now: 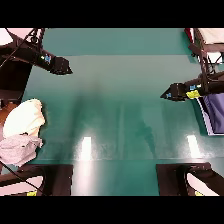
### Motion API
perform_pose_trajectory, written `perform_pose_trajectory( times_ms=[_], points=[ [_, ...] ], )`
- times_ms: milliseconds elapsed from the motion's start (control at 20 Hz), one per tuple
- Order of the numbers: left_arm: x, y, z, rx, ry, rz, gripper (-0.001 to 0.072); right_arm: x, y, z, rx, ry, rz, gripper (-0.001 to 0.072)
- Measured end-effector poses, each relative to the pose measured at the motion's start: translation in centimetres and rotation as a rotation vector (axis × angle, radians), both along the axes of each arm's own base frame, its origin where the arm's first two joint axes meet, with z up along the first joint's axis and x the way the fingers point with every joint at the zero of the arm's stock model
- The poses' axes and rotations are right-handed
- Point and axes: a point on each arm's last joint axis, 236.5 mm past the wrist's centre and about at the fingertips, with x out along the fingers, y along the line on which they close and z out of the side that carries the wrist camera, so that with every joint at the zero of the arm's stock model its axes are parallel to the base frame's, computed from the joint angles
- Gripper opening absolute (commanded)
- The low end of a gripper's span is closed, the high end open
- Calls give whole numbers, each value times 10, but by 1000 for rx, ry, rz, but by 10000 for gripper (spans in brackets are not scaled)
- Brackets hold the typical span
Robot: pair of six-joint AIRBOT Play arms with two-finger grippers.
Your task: Fold the shirts.
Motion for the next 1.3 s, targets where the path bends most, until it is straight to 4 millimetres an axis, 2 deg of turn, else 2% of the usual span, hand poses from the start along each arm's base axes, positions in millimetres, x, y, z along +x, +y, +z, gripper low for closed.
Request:
perform_pose_trajectory(
  times_ms=[1050, 1200, 1300],
  points=[
    [-3, 1, 3, 6, 0, -8, 25, 1, -1, 0, 1, -2, -5, 15],
    [-18, 16, 13, 72, -12, -12, 26, 1, -1, 0, 0, 0, -4, 16],
    [-34, 37, 18, 155, -26, 8, 26, 0, -1, 0, 0, 4, -2, 16]
  ],
)
